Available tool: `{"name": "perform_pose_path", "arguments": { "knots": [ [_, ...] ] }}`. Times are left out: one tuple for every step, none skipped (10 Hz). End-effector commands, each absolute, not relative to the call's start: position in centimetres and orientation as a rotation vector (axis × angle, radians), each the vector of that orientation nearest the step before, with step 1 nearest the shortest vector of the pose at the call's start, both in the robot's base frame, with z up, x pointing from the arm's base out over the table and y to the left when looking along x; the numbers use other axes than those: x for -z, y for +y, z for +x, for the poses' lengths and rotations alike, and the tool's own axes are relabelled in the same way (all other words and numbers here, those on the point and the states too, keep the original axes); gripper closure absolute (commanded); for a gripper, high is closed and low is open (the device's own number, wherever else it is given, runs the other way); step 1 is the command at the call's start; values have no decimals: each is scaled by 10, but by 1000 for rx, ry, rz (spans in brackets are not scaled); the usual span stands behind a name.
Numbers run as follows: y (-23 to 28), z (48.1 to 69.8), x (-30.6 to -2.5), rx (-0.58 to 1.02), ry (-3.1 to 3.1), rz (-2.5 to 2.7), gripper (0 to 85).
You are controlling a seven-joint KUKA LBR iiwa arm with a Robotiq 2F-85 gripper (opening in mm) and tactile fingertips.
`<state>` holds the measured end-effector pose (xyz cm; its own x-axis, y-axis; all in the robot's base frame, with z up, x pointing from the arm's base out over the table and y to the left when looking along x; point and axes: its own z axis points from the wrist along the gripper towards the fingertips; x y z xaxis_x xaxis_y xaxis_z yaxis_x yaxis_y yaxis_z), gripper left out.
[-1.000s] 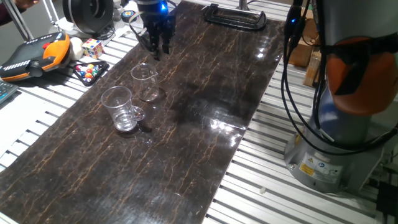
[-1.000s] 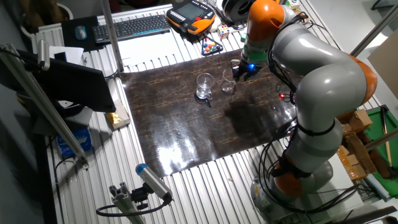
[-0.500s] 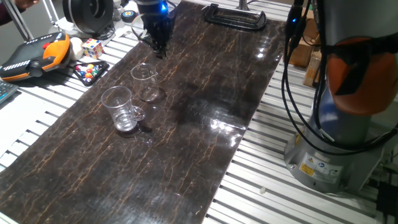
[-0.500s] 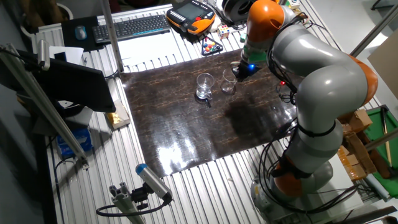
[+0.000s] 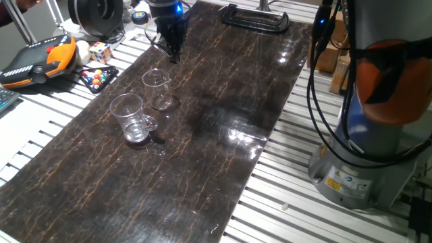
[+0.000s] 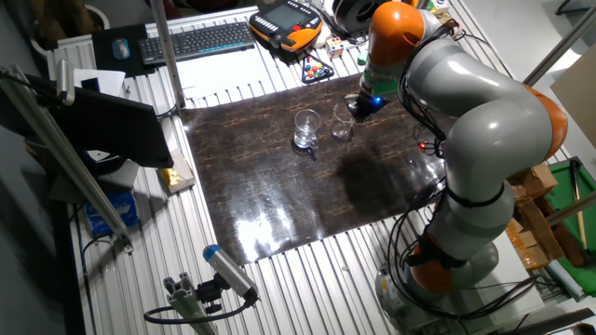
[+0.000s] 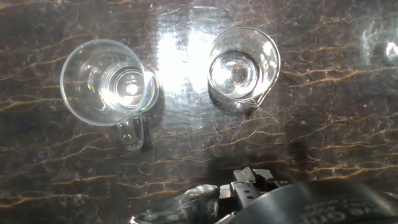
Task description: Pour the water from one cup into another empty cup
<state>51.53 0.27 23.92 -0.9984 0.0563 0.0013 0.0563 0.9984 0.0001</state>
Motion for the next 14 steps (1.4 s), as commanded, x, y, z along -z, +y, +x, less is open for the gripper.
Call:
{"name": "perform_pose_path", "arguments": {
  "knots": [
    [2,515,-239,0,-3139,-81,843],
    [1,515,-239,7,-3138,-79,843],
    [2,516,-238,2,-3141,-79,843],
    [2,518,-237,-2,-3149,-64,843],
    [3,518,-238,8,-3153,-64,843],
    [4,518,-241,-7,-3151,-64,843],
    [4,519,-243,-24,-3145,-71,843],
    [4,519,-244,-15,-3125,-98,843],
    [5,520,-242,3,-3114,-104,843],
    [7,521,-240,-34,-3127,-91,843],
    [6,524,-239,-8,-3126,-74,843],
    [6,525,-241,9,-3109,-51,843],
    [9,526,-244,-4,-3093,-42,843],
    [12,528,-245,-27,-3093,-38,843]
  ]
}}
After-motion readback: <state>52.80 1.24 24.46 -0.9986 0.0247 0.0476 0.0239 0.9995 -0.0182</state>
